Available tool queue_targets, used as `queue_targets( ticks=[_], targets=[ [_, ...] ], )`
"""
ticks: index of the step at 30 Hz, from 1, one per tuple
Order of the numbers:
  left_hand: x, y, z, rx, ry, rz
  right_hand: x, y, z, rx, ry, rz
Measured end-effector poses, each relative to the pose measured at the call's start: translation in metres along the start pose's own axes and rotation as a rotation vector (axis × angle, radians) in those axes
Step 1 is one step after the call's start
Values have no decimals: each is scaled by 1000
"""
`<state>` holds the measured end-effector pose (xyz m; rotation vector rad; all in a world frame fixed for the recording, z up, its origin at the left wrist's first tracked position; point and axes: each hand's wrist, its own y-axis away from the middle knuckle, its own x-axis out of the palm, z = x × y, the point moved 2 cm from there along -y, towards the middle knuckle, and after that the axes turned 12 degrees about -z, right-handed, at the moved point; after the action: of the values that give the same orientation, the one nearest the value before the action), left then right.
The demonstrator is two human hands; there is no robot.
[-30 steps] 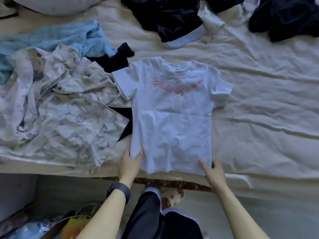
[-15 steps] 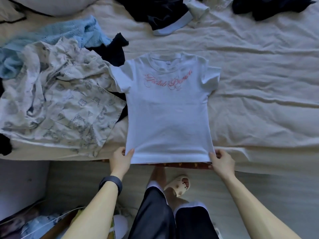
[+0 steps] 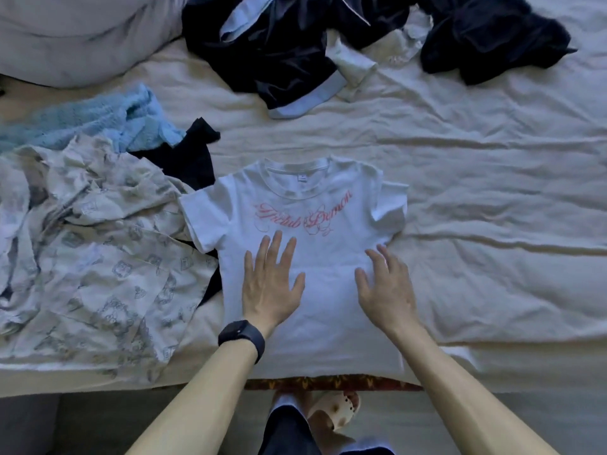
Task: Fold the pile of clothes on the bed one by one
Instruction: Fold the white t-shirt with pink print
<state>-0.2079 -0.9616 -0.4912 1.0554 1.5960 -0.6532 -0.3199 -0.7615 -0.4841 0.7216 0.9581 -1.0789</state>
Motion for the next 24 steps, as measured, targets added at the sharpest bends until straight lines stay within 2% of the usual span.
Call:
queue_targets(
  ticks=[3,5,6,9,12,14,15,17,18,19,21,22,24],
  targets=[
    [28,-52,5,192,-131,78,42,-24,-1,-252,125,119],
    [45,-70,17,250,-182,153,63,-22,-13,-336,213,181],
    [52,-73,21,260,-199,193,70,-19,-20,-350,230,186],
    [58,-74,25,272,-256,169,79,-15,-25,-331,216,158],
    [55,-80,16,258,-257,181,73,-22,-23,-318,93,103],
    [43,-98,2,260,-192,106,60,-28,-23,-175,-130,-28],
    [36,-113,-9,267,-151,61,50,-34,-23,-17,-249,-131],
    [27,-147,-37,304,-68,-12,31,-48,-29,430,-412,-299],
    [24,-164,-56,342,-45,-33,23,-55,-33,654,-465,-314],
    [23,-181,-76,391,-34,-41,17,-65,-37,821,-533,-287],
    [25,-214,-120,464,-32,39,13,-87,-42,1027,-773,-168],
    [26,-228,-142,483,-61,120,10,-96,-43,1070,-862,-96],
    [34,-250,-172,496,-177,252,10,-110,-48,1049,-850,22]
  ],
)
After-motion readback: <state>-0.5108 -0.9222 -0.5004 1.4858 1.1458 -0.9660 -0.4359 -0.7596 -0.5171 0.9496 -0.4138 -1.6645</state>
